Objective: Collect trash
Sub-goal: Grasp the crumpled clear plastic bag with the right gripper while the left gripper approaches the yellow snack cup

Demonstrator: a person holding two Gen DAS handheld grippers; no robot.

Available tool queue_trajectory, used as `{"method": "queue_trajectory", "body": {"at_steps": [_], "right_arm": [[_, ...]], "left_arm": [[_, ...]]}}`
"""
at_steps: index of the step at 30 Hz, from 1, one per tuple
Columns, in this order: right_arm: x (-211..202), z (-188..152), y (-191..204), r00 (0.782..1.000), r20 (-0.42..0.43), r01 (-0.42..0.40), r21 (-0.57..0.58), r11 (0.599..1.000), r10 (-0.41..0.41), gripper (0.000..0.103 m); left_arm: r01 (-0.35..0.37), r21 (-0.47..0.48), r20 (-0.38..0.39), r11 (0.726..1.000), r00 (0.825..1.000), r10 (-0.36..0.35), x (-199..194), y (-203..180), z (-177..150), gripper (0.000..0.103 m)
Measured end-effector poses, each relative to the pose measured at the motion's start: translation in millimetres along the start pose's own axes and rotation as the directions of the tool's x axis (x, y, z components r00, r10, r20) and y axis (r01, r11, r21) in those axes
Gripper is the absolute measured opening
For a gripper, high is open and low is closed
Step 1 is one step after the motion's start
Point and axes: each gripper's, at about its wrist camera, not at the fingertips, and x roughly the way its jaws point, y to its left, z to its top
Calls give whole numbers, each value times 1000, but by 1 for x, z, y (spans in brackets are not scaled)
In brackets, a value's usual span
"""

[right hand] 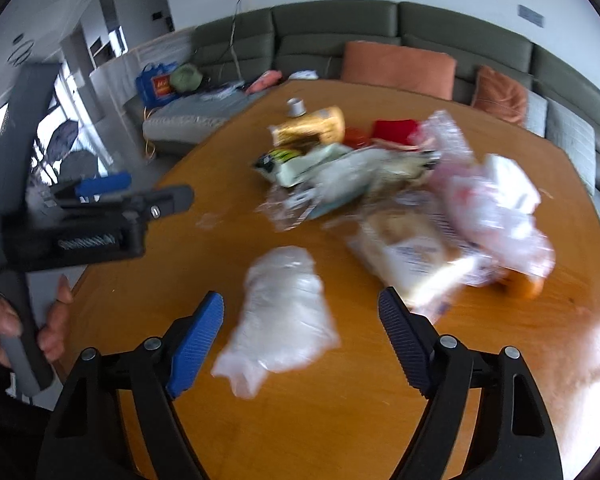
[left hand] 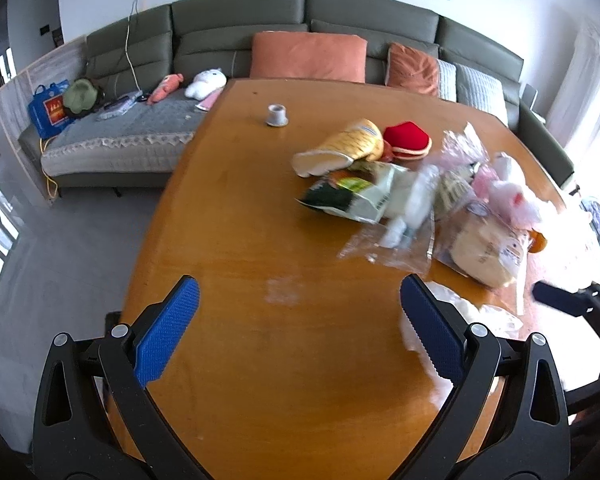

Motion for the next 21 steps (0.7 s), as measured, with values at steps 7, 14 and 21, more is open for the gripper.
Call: {"method": "queue_trajectory", "body": {"at_steps": [7,14,21], "right_arm": [[50,3,9,992,-116,41,20,999,-39,61],[43,8,8,993,-108,57,87,995,-48,47],[-5,43,-2,997,18,71,140,988,-74,47]], "left_arm": [[10,22,11,1000,1000,-11,-2,25,10,97],[53,33,16,998,998,-54,7,39,29,97],[88,99,-5,991,996,-88,29,31,53,97]]}}
